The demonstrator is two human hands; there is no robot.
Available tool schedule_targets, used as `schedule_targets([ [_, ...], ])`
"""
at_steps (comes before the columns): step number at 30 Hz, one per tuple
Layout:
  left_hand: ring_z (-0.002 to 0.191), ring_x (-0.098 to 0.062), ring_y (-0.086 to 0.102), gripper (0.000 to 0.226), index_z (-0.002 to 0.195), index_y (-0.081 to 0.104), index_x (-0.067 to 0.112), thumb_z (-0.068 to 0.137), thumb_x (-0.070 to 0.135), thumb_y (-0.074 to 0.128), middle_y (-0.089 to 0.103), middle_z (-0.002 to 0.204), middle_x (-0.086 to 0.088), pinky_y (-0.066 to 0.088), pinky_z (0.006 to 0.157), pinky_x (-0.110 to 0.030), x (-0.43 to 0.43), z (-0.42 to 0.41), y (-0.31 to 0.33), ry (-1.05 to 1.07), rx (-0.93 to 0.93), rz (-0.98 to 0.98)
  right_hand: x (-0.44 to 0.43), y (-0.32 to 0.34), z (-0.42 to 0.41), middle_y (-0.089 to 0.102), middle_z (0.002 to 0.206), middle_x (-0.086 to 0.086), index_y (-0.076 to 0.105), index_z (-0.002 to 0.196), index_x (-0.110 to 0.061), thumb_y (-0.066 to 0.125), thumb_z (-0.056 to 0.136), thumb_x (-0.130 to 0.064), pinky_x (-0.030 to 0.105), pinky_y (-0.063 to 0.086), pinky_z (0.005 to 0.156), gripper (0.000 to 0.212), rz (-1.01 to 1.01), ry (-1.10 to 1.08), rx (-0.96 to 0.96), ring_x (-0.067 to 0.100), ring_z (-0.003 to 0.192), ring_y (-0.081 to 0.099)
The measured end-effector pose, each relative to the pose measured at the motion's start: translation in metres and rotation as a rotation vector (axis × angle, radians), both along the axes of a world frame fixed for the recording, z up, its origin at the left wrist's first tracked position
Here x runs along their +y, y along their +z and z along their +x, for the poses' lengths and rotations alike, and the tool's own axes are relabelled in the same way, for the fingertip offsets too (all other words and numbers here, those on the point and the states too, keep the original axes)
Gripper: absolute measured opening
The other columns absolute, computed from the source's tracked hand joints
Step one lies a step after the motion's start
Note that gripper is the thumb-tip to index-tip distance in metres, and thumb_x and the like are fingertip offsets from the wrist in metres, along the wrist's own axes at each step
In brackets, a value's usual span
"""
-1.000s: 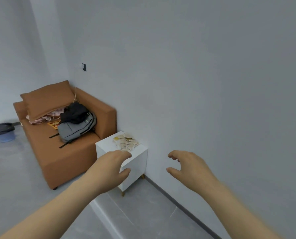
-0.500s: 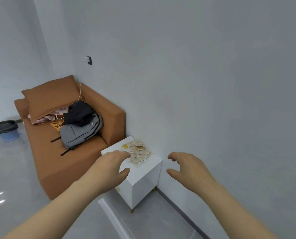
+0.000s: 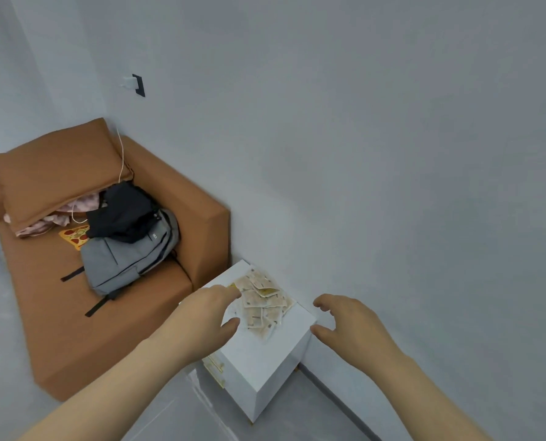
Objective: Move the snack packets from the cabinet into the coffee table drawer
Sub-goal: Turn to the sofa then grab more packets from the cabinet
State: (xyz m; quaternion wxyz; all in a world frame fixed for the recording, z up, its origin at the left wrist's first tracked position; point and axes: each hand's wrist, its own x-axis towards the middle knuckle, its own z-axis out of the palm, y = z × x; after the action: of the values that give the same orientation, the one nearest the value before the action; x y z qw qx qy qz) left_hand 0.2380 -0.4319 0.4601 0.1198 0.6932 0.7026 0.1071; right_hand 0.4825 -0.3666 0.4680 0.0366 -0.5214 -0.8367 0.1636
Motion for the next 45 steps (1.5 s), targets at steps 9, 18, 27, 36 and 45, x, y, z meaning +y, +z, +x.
schedule_targets([
  [9, 0.117, -0.012, 0.052, 0.048, 0.139, 0.043, 0.025, 0.092, 0.035, 0.050, 0.051, 0.136, 0.006, 0.041, 0.097, -0.024, 0.124, -0.053, -0.038, 0.094, 0.018, -0.127, 0.144, -0.040, -0.058, 0.056, 0.129, -0.007, 0.047, 0.134, -0.027, 0.054, 0.090, -0.036, 0.026, 0.043, 0.094, 0.045, -0.105, 0.065, -0.029, 0.013, 0.117, 0.052],
  [18, 0.117, -0.016, 0.050, 0.048, 0.136, 0.042, 0.021, 0.092, 0.037, 0.050, 0.051, 0.131, 0.003, 0.042, 0.097, -0.030, 0.216, -0.107, -0.089, 0.063, -0.005, -0.291, 0.236, -0.093, -0.109, 0.056, 0.128, -0.005, 0.045, 0.135, -0.026, 0.054, 0.089, -0.037, 0.026, 0.045, 0.092, 0.048, -0.251, 0.040, -0.103, 0.014, 0.115, 0.054],
  [27, 0.114, -0.022, 0.052, 0.047, 0.128, 0.046, 0.012, 0.090, 0.038, 0.051, 0.052, 0.127, -0.004, 0.044, 0.095, -0.038, 0.309, -0.185, -0.168, -0.100, -0.004, -0.481, 0.287, -0.160, -0.173, 0.056, 0.127, -0.005, 0.043, 0.135, -0.026, 0.055, 0.090, -0.036, 0.027, 0.045, 0.093, 0.048, -0.398, -0.152, -0.167, 0.014, 0.114, 0.054],
  [36, 0.111, -0.022, 0.049, 0.057, 0.128, 0.043, 0.014, 0.083, 0.047, 0.056, 0.049, 0.125, -0.003, 0.046, 0.093, -0.038, 0.369, -0.197, -0.272, -0.168, -0.023, -0.607, 0.322, -0.246, -0.192, 0.054, 0.128, -0.003, 0.042, 0.136, -0.025, 0.054, 0.091, -0.037, 0.026, 0.044, 0.094, 0.048, -0.489, -0.226, -0.219, 0.015, 0.117, 0.053],
  [45, 0.121, -0.023, 0.045, 0.071, 0.140, 0.031, 0.014, 0.083, 0.044, 0.062, 0.040, 0.138, -0.004, 0.046, 0.096, -0.037, 0.386, -0.186, -0.378, -0.116, -0.012, -0.640, 0.362, -0.347, -0.192, 0.049, 0.135, -0.001, 0.037, 0.141, -0.022, 0.057, 0.090, -0.034, 0.027, 0.042, 0.097, 0.056, -0.485, -0.168, -0.231, 0.017, 0.122, 0.048],
])
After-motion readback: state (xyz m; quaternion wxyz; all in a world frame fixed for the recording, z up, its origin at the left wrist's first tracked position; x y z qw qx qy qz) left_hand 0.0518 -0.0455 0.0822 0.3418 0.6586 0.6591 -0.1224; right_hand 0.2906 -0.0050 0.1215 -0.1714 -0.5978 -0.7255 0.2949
